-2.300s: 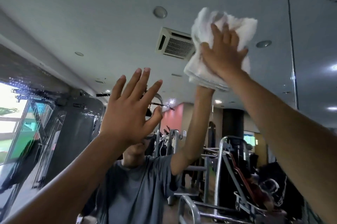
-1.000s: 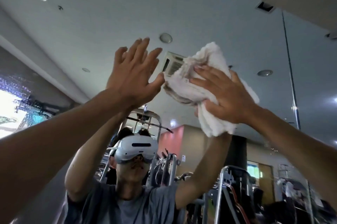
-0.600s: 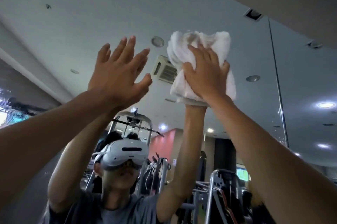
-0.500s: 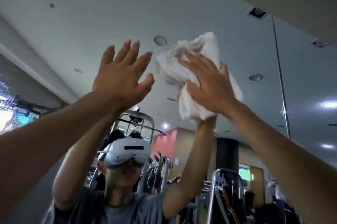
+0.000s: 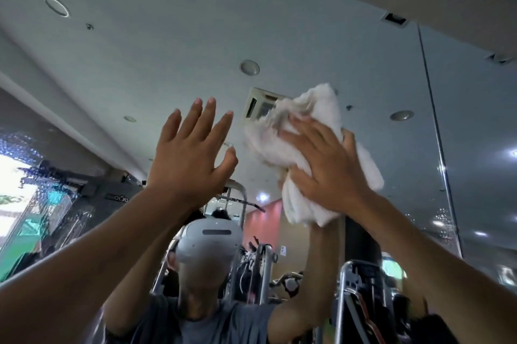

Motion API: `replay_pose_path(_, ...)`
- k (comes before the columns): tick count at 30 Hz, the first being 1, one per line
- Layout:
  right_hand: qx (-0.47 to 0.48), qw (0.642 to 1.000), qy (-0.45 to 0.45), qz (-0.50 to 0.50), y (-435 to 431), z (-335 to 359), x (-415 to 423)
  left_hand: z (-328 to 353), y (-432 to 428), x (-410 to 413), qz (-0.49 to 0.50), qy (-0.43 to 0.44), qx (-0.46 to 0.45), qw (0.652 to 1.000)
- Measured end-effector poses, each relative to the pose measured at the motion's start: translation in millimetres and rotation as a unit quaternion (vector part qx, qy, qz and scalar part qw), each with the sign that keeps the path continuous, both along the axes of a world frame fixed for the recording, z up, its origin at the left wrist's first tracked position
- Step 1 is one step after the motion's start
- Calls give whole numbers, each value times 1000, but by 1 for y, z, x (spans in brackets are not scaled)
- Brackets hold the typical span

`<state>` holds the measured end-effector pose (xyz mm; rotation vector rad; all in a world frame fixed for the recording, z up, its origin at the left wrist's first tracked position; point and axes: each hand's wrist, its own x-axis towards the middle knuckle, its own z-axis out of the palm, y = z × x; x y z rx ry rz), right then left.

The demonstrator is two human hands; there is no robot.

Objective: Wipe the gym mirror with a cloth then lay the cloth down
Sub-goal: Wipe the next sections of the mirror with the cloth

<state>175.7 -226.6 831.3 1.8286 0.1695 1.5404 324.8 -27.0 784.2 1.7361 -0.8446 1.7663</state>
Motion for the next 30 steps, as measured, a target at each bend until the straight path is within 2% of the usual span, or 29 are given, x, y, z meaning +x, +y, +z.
replay_pose_path(2,-71,995,72,-11,-22,8,-20,-1,0,-1,-4,1,-7,1000)
replay_pose_path(3,-70,994,79,-15,-33,17,-28,-2,-2,-3,-6,3,-10,1000)
replay_pose_path(4,-36,998,60,-8,-41,29,-32,-3,-3,-4,-7,6,-10,1000)
replay_pose_path(6,88,995,-42,17,-38,58,-29,-3,-5,-5,-3,10,-11,1000)
replay_pose_path(8,210,965,-154,5,-11,77,-9,-4,-5,-4,-1,11,-12,1000)
replay_pose_path(10,238,952,-191,-5,19,76,12,-4,-4,-2,0,3,-14,1000)
replay_pose_path(12,155,980,-124,-6,30,55,20,-4,-3,-1,4,-6,-23,1000)
replay_pose_path(14,24,1000,8,-1,16,37,7,-4,-3,-1,17,-18,-36,999)
replay_pose_path(16,-76,992,102,-24,-9,43,-15,0,-1,-1,37,-39,-38,998)
replay_pose_path(17,-74,991,108,-37,-18,54,-24,5,2,-1,50,-53,-35,997)
replay_pose_path(19,52,998,38,-16,-23,87,-28,22,9,-2,74,-88,-34,993)
replay_pose_path(21,214,974,-69,9,-5,119,-11,40,18,-3,71,-110,-44,990)
replay_pose_path(23,263,954,-148,5,22,128,16,54,24,0,59,-116,-55,990)
replay_pose_path(25,208,967,-148,0,38,116,31,63,26,5,62,-121,-57,989)
replay_pose_path(28,56,998,-20,11,24,95,18,66,27,11,51,-141,-61,987)
replay_pose_path(30,-29,999,31,21,0,95,0,65,26,13,23,-141,-67,987)
